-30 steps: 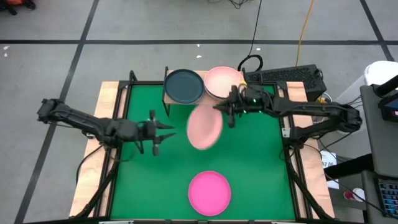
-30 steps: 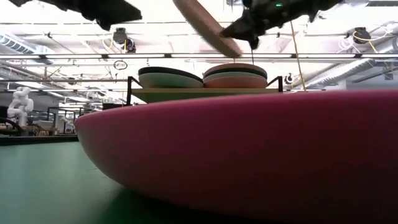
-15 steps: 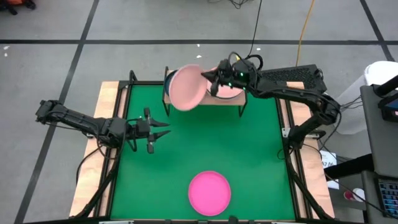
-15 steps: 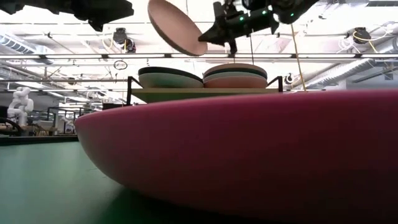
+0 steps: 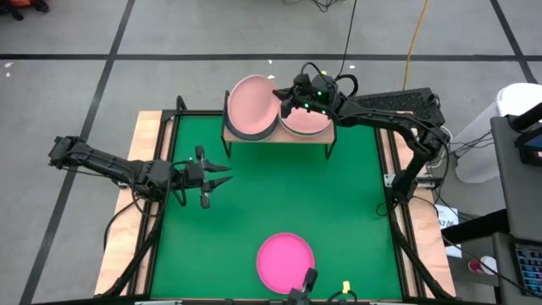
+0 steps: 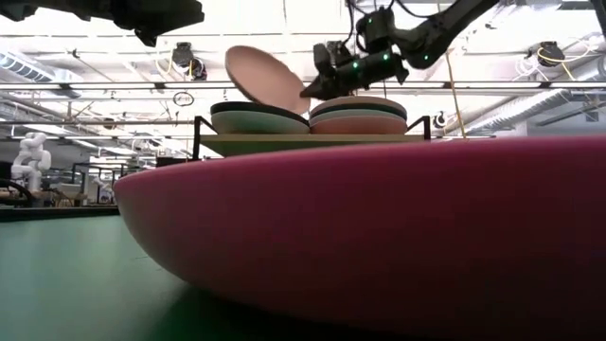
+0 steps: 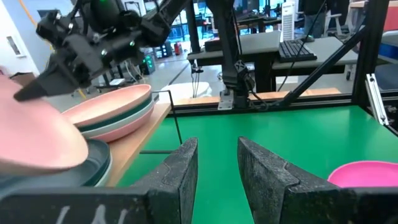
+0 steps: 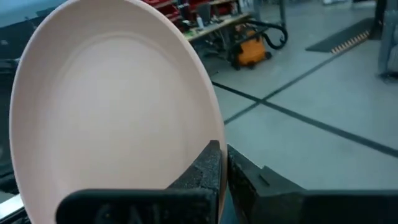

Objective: Place and stack plates onto a shelf
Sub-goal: Stack the light orange plate on top of the black plate on the shelf

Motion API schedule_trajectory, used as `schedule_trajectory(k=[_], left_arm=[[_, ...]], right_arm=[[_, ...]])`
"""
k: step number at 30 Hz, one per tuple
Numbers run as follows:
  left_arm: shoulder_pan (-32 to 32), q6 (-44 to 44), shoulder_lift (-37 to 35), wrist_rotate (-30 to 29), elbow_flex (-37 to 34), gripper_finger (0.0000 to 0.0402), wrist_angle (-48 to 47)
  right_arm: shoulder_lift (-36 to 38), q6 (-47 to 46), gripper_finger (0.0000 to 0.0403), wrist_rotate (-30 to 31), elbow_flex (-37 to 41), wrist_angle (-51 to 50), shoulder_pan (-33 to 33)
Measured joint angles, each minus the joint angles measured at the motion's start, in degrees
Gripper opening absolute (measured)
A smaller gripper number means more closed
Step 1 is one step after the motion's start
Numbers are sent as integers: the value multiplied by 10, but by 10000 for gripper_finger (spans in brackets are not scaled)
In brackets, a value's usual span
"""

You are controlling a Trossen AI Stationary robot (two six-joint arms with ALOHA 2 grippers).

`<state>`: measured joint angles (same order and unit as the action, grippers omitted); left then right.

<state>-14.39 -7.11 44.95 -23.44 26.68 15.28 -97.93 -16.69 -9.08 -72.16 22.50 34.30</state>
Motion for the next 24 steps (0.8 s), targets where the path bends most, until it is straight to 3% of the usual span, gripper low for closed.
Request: schedule_trajectory(k=[8, 16, 24], left_arm=[[0, 0, 0, 0, 0, 120, -2], [0, 0, 0, 0, 0, 120, -2], [0, 7, 0, 1, 0, 120, -6]], right_arm=[[-18, 1, 23, -18, 0, 2, 3], [-18, 9, 89, -34, 0, 8, 3], [18, 12, 137, -120, 1, 47, -2]])
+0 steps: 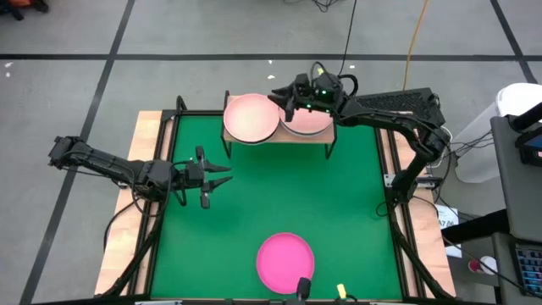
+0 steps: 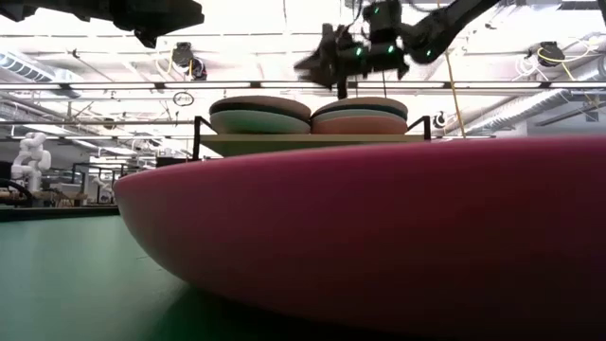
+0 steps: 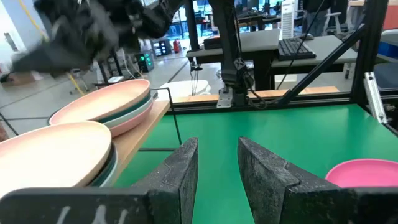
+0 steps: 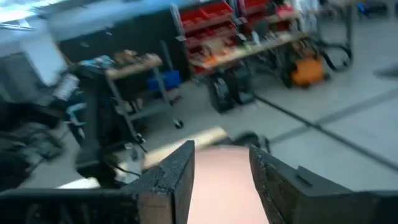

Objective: Place and stack plates onto a shelf
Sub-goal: Stack the light orange plate on top of the black plate on the shelf

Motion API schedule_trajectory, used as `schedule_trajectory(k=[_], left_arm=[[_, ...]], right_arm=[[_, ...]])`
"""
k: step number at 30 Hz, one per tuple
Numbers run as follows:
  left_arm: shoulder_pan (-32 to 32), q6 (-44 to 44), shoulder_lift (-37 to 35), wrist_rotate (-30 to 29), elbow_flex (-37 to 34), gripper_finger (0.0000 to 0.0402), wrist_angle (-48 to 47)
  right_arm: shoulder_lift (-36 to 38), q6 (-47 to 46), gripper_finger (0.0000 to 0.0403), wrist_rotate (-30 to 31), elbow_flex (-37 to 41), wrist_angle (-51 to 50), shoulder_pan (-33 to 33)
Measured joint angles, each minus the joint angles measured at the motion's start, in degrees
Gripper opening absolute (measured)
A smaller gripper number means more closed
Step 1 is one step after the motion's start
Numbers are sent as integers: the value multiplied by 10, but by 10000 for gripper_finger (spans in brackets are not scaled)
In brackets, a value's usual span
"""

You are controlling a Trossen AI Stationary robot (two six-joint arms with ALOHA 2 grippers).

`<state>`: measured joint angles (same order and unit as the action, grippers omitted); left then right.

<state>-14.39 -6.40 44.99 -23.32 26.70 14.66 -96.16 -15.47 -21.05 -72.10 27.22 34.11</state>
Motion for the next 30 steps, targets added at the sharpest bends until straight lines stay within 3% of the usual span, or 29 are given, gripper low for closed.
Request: schedule_trajectory(k=[6, 11, 14, 24, 30], left_arm=[[0, 21, 0, 8, 0, 120, -1], [0, 25, 0, 8, 0, 120, -1], [1, 23, 0, 4, 0, 120, 2], [16, 7, 0, -3, 0, 120, 17], [16, 9, 0, -3, 1, 120, 12]], right_arm=[[73, 118, 136, -13, 7, -67, -37], [84, 215, 133, 119, 9, -157, -84], [76, 235, 133, 153, -6, -169, -100], [-45, 278, 133, 180, -231, -453, -82], [-125, 288, 132, 177, -281, -487, -78]])
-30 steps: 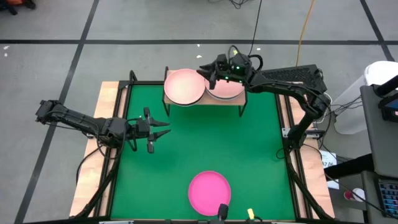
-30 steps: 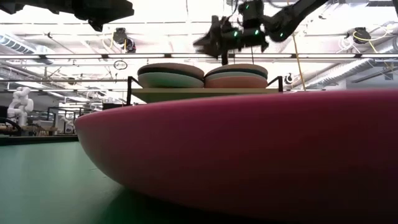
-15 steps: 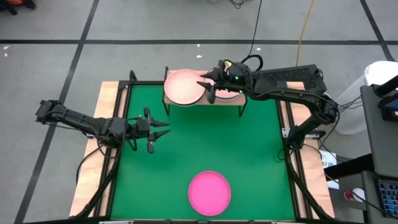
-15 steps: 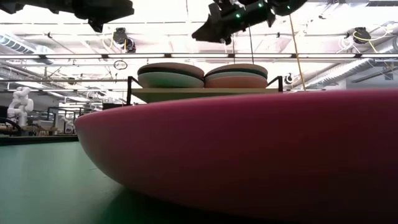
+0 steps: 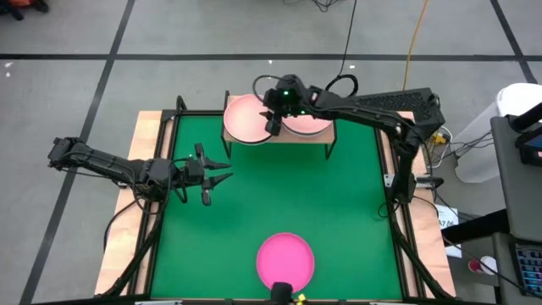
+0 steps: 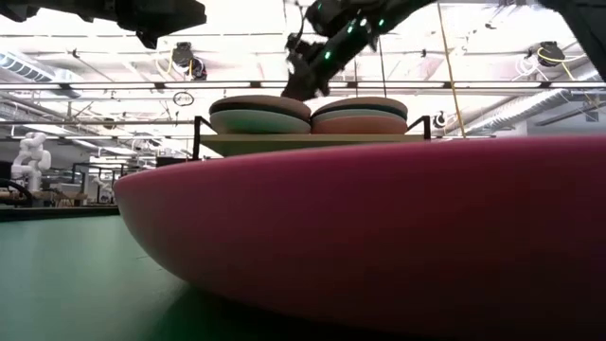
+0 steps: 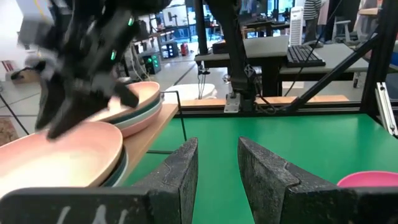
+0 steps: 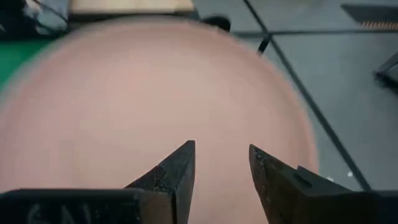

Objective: Place and stack plates onto a shelf
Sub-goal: Stack the light orange plate on top of the black plate on the shelf, then stack the pink plate on the left beige plate

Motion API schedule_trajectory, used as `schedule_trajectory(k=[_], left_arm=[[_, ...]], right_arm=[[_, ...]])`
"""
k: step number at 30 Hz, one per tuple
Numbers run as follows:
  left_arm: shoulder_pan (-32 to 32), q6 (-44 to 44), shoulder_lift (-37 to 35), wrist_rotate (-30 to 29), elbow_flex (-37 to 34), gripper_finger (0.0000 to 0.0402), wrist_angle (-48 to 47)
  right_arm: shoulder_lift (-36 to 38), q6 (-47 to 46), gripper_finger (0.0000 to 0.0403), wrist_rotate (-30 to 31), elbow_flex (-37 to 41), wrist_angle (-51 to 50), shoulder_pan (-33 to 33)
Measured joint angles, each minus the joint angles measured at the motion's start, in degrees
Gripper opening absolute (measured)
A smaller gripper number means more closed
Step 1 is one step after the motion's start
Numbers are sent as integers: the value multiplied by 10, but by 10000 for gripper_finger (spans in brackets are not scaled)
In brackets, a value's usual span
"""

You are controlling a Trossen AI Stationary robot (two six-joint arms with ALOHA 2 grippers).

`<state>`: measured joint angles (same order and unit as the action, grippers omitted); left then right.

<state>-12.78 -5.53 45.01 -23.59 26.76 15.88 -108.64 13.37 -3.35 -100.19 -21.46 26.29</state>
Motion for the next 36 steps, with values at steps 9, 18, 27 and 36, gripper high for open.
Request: schedule_trajectory(k=[9, 18, 27, 36], left_arm=[[0, 15, 0, 0, 0, 120, -10], [-1, 17, 0, 0, 0, 120, -12], [-5, 51, 58, -8, 0, 120, -55], [-4, 9, 176, -3, 19, 120, 9]], right_arm=[[-53, -1, 132, -13, -1, 10, 4], [66, 9, 132, -11, 0, 15, -3], [300, -19, 132, -12, 99, 2, -57], [529, -19, 132, -12, 469, 289, -173]])
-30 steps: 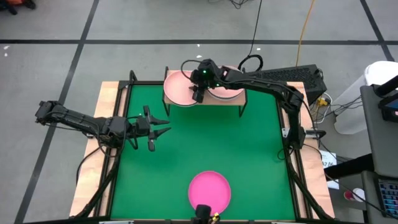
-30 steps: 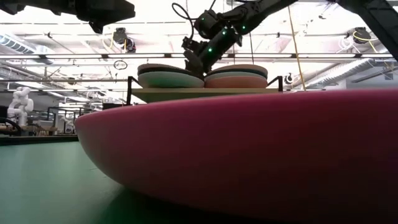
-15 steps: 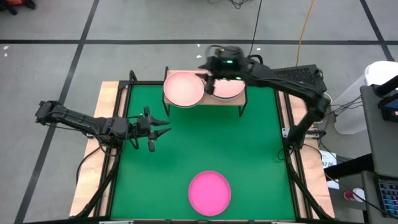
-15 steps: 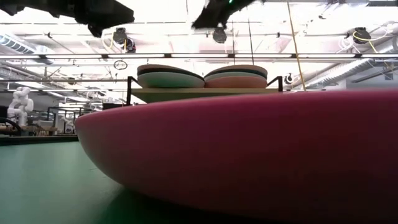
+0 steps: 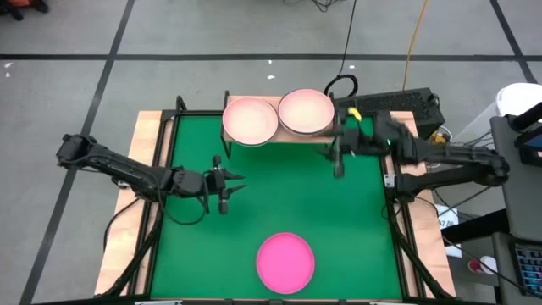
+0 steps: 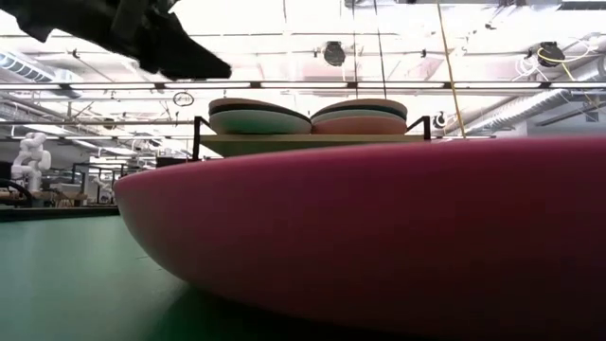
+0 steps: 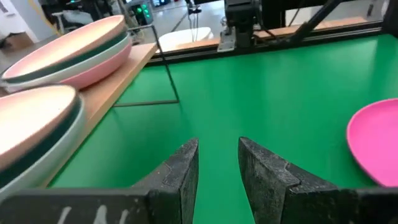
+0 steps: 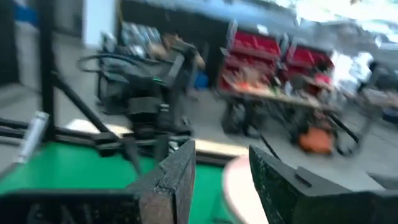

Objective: Place and stack plates onto a shelf
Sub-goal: Stack the pink plate on the left beige plate

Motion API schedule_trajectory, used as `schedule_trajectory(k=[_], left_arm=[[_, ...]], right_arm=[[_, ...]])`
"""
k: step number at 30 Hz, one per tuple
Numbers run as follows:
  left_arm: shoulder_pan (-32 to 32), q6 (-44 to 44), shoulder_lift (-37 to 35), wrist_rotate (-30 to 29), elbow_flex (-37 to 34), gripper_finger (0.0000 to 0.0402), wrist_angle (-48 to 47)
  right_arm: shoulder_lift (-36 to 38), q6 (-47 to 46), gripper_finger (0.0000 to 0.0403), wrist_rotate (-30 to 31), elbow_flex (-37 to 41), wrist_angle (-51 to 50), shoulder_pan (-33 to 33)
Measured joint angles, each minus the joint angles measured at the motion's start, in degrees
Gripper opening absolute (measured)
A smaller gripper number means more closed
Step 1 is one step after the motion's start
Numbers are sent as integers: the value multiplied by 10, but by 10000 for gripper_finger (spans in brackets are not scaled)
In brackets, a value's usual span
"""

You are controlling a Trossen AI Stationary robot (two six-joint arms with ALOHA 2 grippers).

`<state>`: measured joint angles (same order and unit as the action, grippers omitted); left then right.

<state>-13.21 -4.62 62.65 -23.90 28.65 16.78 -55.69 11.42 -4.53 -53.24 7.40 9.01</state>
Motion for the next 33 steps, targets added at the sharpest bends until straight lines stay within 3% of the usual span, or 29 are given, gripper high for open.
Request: schedule_trajectory(k=[4, 6, 11, 13, 19, 27, 33], left_arm=[[-2, 4, 41, 16, 38, 120, -1], [-3, 16, 74, 16, 69, 120, 1], [-17, -36, 172, 51, 166, 120, -45], [-25, -63, 204, 58, 205, 120, -59], [-41, -119, 255, 59, 262, 120, -99], [-76, -143, 271, 61, 260, 120, -134], [-127, -270, 295, 61, 258, 120, -203]], right_arm=[[52, -16, 132, 4, 183, 203, -42], [58, 0, 132, 35, 260, 311, -54], [60, 30, 132, 125, 374, 481, -61], [64, 30, 132, 150, 383, 495, -60], [71, 30, 132, 151, 381, 466, -60], [62, 16, 132, 151, 380, 461, -60], [61, -7, 132, 151, 379, 453, -60]])
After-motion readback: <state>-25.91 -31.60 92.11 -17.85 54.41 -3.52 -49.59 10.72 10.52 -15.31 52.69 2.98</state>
